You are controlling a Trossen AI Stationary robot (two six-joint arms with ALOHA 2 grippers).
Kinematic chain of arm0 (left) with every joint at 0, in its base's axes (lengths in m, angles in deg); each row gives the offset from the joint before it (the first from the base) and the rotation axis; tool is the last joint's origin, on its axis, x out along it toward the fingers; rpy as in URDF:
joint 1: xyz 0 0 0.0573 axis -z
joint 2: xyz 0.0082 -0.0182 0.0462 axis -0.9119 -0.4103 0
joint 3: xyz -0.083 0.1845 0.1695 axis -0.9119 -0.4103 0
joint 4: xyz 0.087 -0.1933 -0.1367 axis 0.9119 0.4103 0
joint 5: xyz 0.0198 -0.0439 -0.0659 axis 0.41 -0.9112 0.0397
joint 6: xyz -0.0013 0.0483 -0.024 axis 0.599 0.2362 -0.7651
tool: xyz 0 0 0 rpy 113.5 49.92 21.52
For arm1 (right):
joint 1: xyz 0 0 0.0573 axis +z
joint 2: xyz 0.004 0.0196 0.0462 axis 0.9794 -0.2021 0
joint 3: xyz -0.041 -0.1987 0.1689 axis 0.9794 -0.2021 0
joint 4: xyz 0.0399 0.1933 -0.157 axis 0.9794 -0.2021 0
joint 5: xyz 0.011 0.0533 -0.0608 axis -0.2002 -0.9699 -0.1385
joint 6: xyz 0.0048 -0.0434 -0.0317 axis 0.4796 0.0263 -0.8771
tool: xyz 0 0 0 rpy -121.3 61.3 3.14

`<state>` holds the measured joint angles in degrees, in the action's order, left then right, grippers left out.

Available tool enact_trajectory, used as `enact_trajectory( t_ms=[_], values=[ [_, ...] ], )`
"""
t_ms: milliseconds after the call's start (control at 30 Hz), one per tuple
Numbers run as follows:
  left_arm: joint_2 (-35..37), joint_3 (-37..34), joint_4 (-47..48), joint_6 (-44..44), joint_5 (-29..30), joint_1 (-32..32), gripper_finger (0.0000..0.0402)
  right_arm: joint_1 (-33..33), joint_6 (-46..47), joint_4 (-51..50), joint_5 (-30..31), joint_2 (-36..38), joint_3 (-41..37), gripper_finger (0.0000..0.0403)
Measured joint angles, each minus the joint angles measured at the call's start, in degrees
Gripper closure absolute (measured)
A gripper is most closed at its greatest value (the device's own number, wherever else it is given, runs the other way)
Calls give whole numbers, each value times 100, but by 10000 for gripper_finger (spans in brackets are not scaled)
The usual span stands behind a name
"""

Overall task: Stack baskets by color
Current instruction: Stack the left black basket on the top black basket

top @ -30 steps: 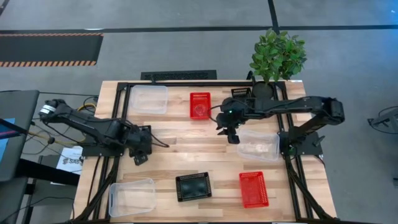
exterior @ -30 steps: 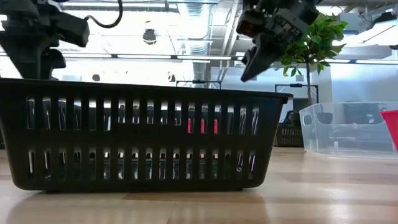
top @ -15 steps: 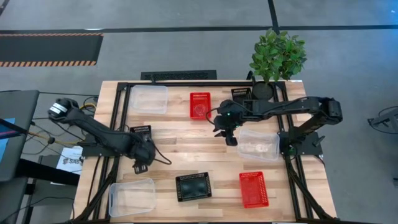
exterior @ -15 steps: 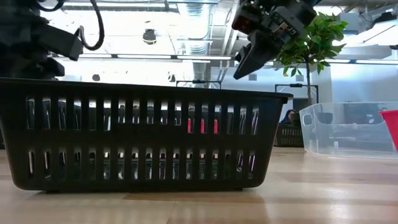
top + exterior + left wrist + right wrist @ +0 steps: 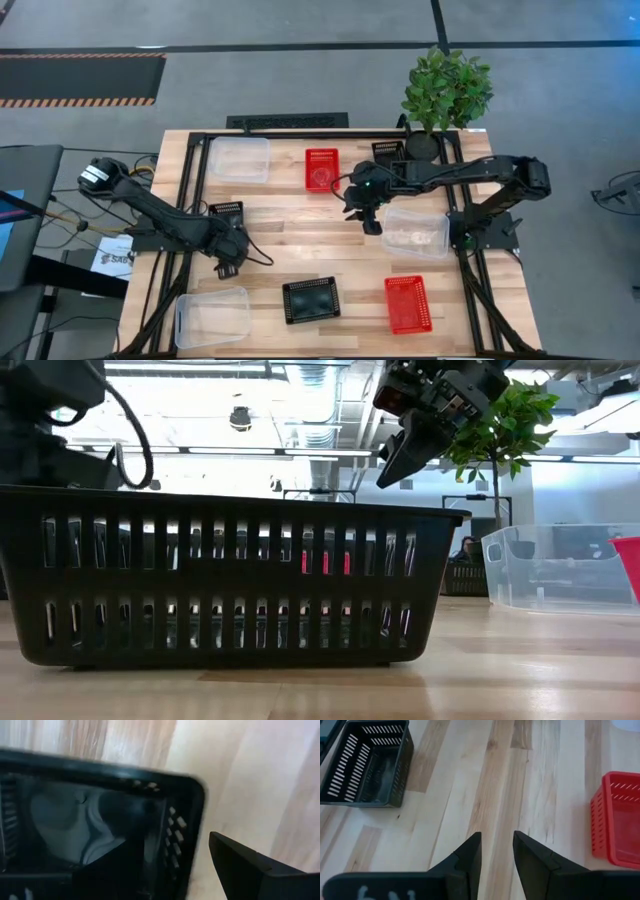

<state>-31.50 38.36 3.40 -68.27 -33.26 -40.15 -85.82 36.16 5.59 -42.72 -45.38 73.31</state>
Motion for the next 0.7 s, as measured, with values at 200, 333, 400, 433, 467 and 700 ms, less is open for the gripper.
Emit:
enact_trajectory(
  t_ms=[200,333,400,433,467,700],
  values=[
    [-2,-224,-77,-15,-7,-2,202,-2,69,99,0,0,0,269],
    [0,-232,-119,0,-7,-2,243,0,139,114,0,0,0,270],
    [0,-233,-166,58,-1,-2,270,2,138,113,0,0,0,270],
    [0,-233,-170,71,0,-2,284,2,140,119,0,0,0,269],
    [0,-233,-169,79,4,-2,297,0,140,120,0,0,0,268],
    [0,-233,-149,139,43,-2,391,-2,142,145,0,0,0,273]
  ],
)
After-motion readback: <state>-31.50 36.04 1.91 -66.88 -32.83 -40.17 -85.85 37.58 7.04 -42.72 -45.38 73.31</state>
